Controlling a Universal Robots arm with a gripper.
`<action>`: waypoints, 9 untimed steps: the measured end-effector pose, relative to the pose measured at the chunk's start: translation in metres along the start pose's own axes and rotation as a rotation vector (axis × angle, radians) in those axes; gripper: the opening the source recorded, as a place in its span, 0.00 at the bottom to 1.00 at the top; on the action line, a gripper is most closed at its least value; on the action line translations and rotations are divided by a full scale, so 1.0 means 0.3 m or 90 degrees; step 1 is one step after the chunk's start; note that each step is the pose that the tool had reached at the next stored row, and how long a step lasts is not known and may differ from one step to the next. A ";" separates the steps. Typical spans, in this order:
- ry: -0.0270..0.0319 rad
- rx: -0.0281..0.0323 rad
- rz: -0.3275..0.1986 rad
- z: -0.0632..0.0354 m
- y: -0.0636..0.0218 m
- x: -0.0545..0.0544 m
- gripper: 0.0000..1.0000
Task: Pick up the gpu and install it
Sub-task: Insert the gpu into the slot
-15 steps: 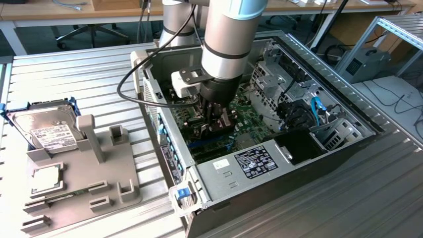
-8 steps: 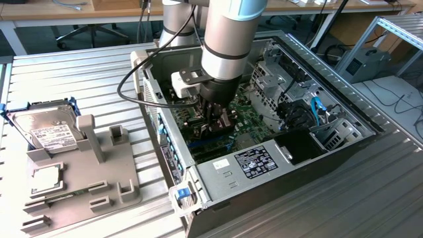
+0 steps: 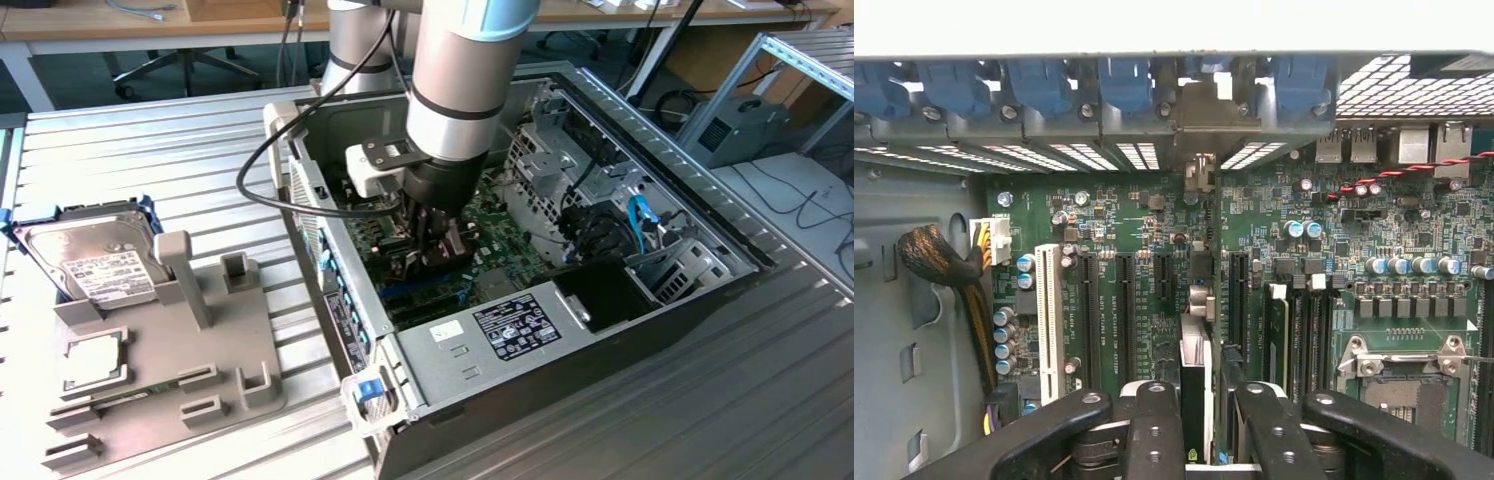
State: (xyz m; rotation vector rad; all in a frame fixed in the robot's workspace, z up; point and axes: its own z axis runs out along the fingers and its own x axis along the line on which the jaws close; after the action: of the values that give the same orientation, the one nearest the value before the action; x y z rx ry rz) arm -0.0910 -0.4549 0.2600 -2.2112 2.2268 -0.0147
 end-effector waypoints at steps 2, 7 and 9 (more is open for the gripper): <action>-0.0001 0.0000 0.000 0.004 0.000 0.000 0.26; 0.0002 -0.0001 0.000 0.013 0.000 0.000 0.26; 0.0002 -0.0002 0.000 0.014 0.000 0.000 0.26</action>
State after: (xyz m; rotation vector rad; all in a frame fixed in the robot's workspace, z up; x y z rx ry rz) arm -0.0910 -0.4549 0.2557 -2.2115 2.2271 -0.0148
